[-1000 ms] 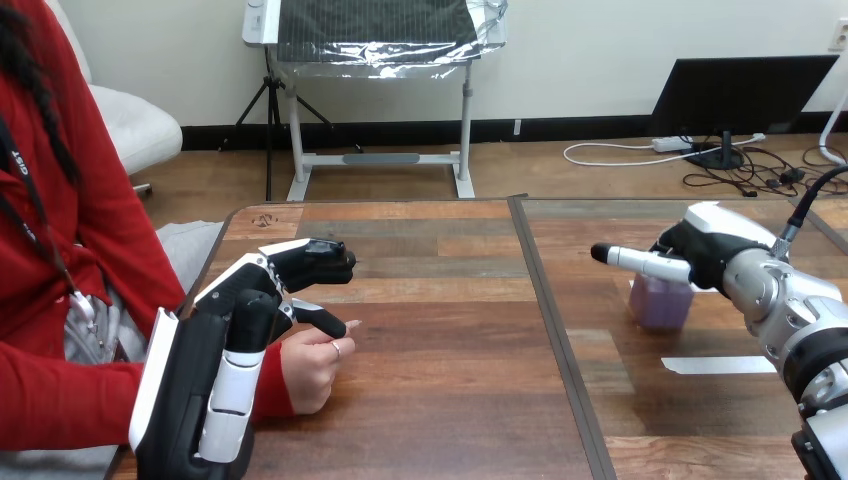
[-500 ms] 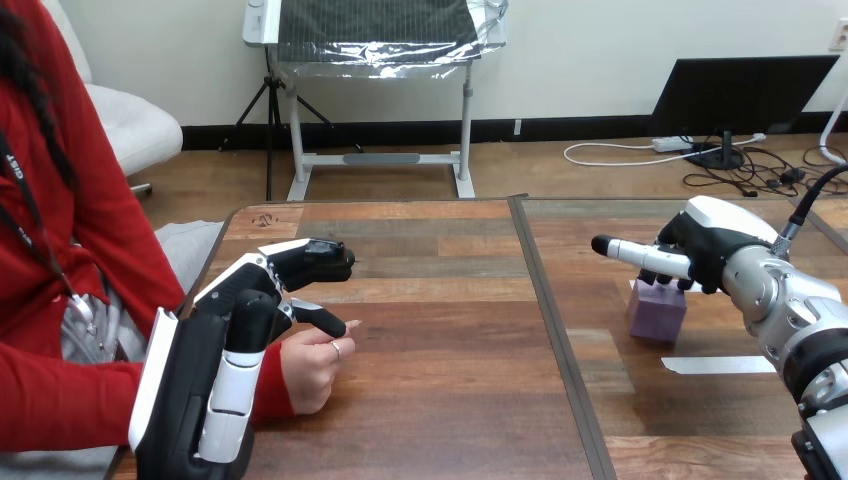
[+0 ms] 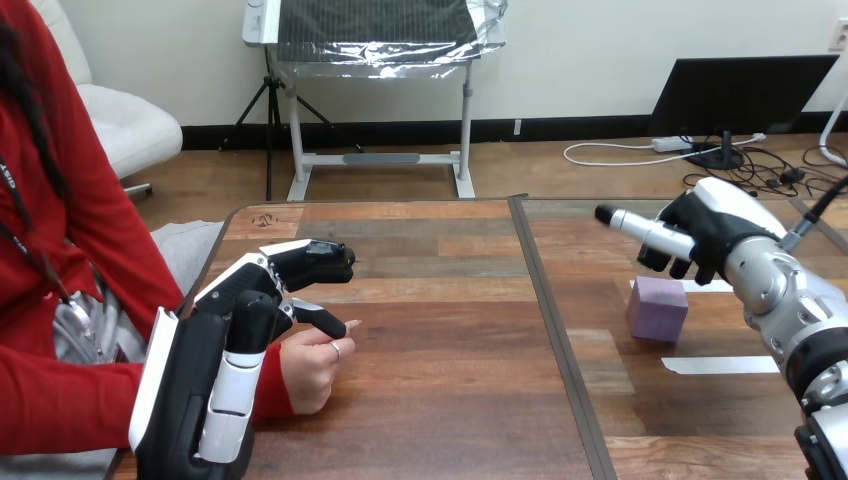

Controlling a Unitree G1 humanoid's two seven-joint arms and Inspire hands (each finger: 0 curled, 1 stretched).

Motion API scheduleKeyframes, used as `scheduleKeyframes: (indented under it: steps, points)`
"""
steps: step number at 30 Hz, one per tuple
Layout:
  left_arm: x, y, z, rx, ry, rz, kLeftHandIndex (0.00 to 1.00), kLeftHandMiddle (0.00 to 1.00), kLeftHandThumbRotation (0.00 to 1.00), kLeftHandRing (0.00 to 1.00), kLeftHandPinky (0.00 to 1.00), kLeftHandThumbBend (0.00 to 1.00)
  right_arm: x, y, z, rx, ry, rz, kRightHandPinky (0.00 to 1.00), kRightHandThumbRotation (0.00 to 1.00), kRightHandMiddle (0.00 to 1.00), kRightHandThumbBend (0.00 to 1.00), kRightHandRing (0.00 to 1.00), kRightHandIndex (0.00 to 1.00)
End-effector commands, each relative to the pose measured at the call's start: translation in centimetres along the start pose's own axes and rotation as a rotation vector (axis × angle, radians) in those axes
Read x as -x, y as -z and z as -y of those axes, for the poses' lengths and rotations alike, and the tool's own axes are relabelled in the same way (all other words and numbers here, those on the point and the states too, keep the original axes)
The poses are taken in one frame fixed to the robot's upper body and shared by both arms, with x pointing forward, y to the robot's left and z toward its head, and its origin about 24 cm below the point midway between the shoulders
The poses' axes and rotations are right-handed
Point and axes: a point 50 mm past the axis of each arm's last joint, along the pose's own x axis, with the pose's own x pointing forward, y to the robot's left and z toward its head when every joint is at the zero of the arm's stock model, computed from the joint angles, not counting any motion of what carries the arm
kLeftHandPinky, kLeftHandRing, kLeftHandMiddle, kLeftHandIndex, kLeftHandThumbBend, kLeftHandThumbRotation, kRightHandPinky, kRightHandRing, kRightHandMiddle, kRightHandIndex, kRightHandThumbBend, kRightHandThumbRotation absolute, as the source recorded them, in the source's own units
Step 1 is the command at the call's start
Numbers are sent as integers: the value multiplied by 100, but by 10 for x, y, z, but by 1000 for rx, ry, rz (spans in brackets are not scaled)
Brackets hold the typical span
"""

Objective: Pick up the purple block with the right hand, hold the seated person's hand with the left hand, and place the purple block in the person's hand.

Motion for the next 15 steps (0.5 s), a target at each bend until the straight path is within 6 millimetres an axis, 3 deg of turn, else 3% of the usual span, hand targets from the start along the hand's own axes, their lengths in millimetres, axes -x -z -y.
scheduleKeyframes:
  steps: [1,3,9,11,15]
  points:
    - [-11,-6,1,2,-2,72,64,70,100,70,46,62,-3,-23,27,-71,112,67,25,100,37,74,29,36]
    - [-11,-6,1,10,-4,71,65,70,100,71,46,62,-3,-23,28,-93,119,69,31,100,43,75,36,38]
    - [-11,-6,1,16,-2,72,65,70,100,71,47,62,-2,-26,33,-107,152,91,37,100,48,76,43,43]
    - [-10,-5,1,20,-6,66,64,70,100,71,47,62,-2,-27,37,-160,183,101,37,100,48,79,43,41]
    - [-10,-5,2,31,-9,57,64,70,100,71,47,62,-2,-29,42,-219,220,109,28,100,39,75,33,38]
